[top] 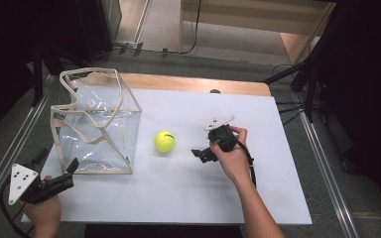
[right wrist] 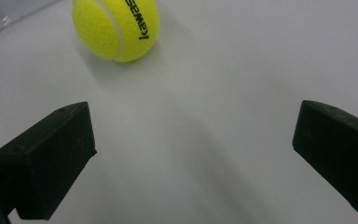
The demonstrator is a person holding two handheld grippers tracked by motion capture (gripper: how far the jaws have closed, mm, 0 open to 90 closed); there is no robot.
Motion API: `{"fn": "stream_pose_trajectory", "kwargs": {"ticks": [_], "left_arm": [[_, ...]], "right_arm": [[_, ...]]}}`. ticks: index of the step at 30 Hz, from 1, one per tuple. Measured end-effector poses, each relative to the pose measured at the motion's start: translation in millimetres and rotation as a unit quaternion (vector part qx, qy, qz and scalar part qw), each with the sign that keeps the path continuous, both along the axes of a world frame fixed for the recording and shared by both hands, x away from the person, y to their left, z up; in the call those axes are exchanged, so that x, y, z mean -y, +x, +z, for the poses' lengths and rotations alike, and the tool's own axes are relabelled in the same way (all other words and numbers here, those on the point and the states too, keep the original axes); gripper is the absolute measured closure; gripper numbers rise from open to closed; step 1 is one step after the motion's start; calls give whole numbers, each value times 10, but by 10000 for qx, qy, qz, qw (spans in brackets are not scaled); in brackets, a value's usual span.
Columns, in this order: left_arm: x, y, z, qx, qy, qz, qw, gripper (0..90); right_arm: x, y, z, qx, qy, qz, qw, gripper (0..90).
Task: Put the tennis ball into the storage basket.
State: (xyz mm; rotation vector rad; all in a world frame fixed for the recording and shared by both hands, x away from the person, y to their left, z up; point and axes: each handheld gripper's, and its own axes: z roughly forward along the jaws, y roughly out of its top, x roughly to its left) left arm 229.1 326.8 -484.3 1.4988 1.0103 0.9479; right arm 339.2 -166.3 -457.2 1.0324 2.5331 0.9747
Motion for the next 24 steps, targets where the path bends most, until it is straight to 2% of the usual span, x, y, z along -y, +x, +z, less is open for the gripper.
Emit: {"fn": "stream_pose_trajectory", "kwargs": {"ticks": [4, 24], "left_arm": [[-3, 0, 1, 11, -57, -9, 10000, 53], [-2, -4, 3, 23, -43, -8, 10000, 53]], "right_arm": [[-52, 20, 15, 34, -30, 37, 10000, 0], [-290, 159, 20, -127, -95, 282, 9995, 0]]}}
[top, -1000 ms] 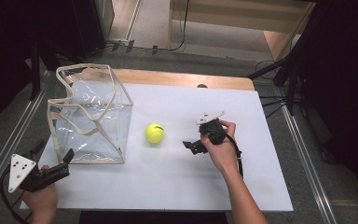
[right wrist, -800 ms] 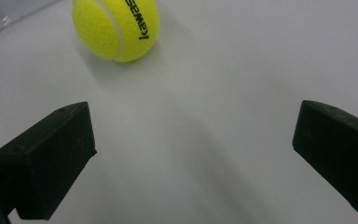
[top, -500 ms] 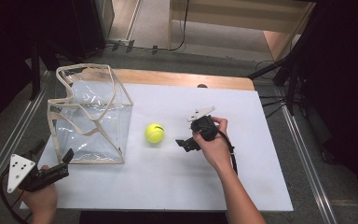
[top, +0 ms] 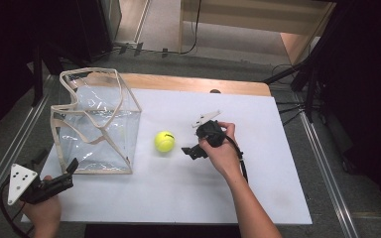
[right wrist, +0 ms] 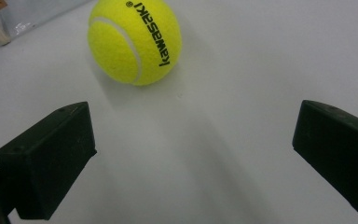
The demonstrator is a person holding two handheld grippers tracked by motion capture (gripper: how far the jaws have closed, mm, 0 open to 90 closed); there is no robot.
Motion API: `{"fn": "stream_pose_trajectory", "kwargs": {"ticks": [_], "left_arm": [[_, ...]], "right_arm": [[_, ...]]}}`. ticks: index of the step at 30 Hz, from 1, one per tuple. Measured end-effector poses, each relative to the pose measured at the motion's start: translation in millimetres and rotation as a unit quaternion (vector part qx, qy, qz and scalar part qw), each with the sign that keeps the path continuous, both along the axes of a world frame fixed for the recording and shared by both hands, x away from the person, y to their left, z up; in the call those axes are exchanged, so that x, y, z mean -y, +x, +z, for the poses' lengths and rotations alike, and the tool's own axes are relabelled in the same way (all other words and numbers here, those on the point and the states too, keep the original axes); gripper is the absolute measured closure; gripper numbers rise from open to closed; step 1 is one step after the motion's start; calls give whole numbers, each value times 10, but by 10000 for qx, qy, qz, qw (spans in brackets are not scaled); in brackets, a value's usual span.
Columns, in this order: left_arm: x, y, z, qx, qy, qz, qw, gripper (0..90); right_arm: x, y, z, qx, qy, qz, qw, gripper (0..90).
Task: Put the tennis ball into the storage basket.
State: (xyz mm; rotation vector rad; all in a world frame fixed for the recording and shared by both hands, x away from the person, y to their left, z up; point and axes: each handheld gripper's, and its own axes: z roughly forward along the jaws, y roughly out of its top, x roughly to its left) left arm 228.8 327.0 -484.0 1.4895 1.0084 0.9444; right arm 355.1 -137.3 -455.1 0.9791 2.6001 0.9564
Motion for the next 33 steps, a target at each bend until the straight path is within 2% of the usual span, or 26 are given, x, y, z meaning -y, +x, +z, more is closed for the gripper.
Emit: {"fn": "stream_pose_trajectory", "kwargs": {"ticks": [7, 15, 33], "left_arm": [[0, 0, 1, -2, 7, 5, 10000, 54], [-1, 1, 0, -3, -4, 7, 10000, 53], [-4, 1, 1, -3, -8, 1, 10000, 53]], "right_arm": [[-80, 38, 0, -86, -47, 78, 9999, 0], [-177, 78, 7, -56, -99, 256, 9996, 0], [-387, 155, -18, -156, -175, 435, 9988, 0]]}}
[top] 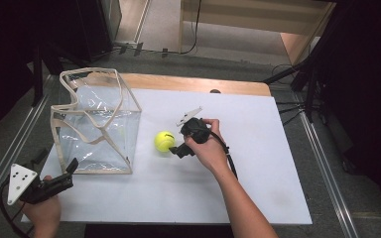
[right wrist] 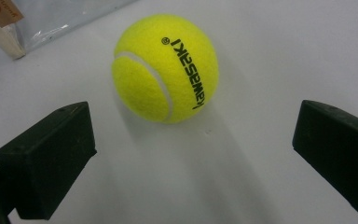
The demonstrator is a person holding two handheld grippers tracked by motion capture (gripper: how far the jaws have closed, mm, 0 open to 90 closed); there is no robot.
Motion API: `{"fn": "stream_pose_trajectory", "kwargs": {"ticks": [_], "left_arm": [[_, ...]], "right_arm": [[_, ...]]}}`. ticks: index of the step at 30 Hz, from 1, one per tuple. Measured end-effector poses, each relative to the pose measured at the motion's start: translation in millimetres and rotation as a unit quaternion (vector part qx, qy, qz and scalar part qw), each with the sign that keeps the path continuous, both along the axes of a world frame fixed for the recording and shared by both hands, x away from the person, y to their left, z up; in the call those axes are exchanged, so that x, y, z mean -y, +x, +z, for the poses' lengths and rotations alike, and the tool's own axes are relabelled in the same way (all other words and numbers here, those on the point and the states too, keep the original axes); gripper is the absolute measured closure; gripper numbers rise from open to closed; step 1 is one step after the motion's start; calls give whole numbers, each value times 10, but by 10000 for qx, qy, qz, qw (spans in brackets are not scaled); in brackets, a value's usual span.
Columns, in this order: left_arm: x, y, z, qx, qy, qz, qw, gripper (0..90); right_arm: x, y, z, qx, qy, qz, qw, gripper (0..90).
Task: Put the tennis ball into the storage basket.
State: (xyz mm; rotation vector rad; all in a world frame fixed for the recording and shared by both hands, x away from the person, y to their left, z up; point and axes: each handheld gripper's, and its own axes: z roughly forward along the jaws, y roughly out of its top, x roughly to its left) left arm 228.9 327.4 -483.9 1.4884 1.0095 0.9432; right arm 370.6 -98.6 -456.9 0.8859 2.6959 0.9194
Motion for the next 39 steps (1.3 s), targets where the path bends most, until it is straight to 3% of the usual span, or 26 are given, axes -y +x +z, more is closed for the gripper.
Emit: {"fn": "stream_pose_trajectory", "kwargs": {"ticks": [39], "left_arm": [[-1, -1, 2, -5, 6, 1, 10000, 53]], "right_arm": [[-402, 165, -175, -273, -232, 383, 9986, 0]]}}
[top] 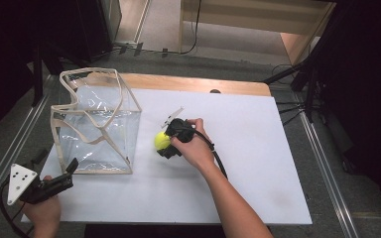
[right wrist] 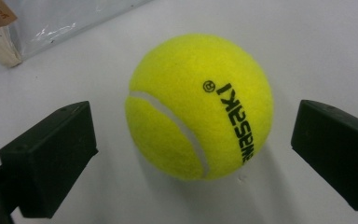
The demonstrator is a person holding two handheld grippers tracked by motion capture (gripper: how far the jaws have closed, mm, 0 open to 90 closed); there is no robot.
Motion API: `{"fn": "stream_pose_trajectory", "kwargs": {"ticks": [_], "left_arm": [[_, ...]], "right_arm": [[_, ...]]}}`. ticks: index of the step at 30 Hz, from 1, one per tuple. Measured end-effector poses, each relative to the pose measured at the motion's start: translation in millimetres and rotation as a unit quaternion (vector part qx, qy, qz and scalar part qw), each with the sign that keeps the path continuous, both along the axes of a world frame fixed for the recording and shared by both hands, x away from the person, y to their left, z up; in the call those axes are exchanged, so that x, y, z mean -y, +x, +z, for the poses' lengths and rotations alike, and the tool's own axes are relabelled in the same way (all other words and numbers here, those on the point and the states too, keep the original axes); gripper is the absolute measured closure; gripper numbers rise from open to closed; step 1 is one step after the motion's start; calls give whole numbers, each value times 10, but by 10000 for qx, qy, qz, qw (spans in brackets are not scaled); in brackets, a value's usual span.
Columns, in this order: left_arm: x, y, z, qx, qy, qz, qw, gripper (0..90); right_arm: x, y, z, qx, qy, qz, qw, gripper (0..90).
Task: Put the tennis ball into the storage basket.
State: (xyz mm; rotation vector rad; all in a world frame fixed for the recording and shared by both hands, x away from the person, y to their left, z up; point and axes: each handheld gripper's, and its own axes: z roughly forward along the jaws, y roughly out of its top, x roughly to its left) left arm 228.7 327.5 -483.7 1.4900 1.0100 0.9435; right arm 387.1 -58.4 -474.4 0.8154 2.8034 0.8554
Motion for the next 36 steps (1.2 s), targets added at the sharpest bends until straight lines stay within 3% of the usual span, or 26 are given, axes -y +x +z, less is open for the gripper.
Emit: {"fn": "stream_pose_trajectory", "kwargs": {"ticks": [2, 18, 19, 20, 25, 36], "left_arm": [[0, 3, -2, 12, -5, -9, 10000, 53], [-3, 0, 1, -9, 7, 1, 10000, 53], [-3, 1, 0, -1, 4, -5, 10000, 53], [-2, 2, 0, -1, 3, -6, 10000, 53], [-7, 2, 0, 13, -30, -3, 10000, 53], [-2, 2, 1, 0, -10, 3, 10000, 53]], "right_arm": [[-6, 3, -5, 22, -13, 6, 10000, 55], [-120, 65, -80, 5, -94, 43, 9999, 60], [-126, 63, -81, 2, -88, 11, 10000, 78], [-130, 61, -84, 75, -128, -39, 9999, 169], [-142, 57, -92, 12, -97, -63, 9999, 203], [-149, 76, -104, 104, -130, 6, 9999, 234]]}}
